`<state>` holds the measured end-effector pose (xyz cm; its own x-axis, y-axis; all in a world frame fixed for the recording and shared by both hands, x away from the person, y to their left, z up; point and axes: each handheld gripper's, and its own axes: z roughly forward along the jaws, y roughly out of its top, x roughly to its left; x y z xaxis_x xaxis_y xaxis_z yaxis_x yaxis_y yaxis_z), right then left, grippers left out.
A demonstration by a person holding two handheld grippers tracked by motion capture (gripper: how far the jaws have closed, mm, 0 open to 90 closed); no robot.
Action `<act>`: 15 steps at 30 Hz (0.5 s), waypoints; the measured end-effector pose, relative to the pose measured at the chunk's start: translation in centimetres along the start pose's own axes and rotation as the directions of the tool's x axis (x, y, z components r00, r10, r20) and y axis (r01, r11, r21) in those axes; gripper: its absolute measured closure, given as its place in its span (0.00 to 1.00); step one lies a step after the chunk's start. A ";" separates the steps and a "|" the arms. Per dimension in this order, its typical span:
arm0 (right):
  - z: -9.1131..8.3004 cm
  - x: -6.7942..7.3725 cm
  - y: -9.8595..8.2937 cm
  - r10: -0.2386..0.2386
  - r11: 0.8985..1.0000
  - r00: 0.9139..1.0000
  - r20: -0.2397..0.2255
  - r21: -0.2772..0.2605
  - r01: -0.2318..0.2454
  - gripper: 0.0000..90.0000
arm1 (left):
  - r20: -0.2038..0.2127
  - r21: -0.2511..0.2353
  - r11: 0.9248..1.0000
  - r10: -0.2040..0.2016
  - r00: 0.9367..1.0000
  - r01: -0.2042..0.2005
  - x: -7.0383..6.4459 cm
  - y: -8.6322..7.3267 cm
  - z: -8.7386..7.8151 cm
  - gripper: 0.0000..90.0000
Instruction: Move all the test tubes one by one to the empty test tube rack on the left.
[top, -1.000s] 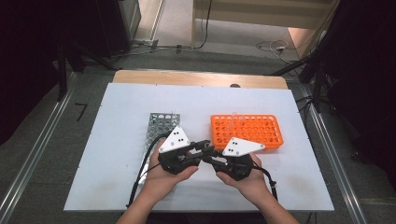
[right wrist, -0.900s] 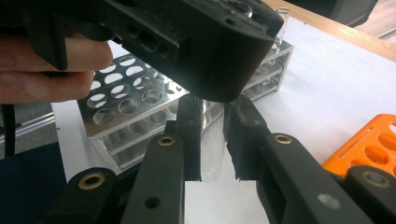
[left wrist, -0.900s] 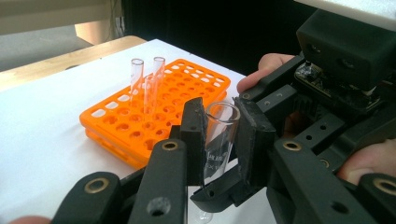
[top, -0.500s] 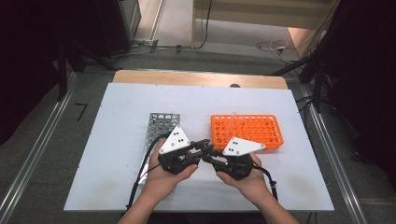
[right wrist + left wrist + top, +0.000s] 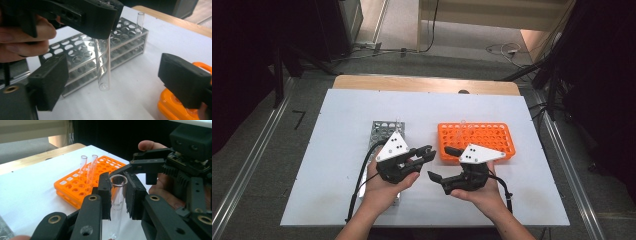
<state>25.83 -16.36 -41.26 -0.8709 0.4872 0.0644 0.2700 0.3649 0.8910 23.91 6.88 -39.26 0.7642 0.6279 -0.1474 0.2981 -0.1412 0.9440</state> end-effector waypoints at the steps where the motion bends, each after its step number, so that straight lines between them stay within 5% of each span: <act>1: -0.2 0.0 0.0 0.000 1.000 1.000 -0.001 -0.008 0.000 0.09 | -0.004 -0.004 1.000 -0.002 1.000 0.002 0.1 0.1 -0.1 0.85; 6: -0.8 -0.4 -0.4 -0.007 1.000 1.000 -0.017 -0.019 0.007 0.01 | -0.019 -0.014 1.000 -0.006 1.000 0.006 0.7 0.4 -0.7 0.85; 15: -2.6 -1.8 -1.2 0.020 0.999 0.999 0.044 -0.029 -0.018 0.01 | -0.055 -0.024 1.000 -0.014 0.998 0.012 1.9 0.6 -1.8 0.85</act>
<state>25.99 -19.72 -41.26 -0.8465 0.5289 0.0619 0.2741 0.3331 0.9022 24.45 9.39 -38.47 0.7276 0.6708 -0.1438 0.2938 -0.1152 0.9489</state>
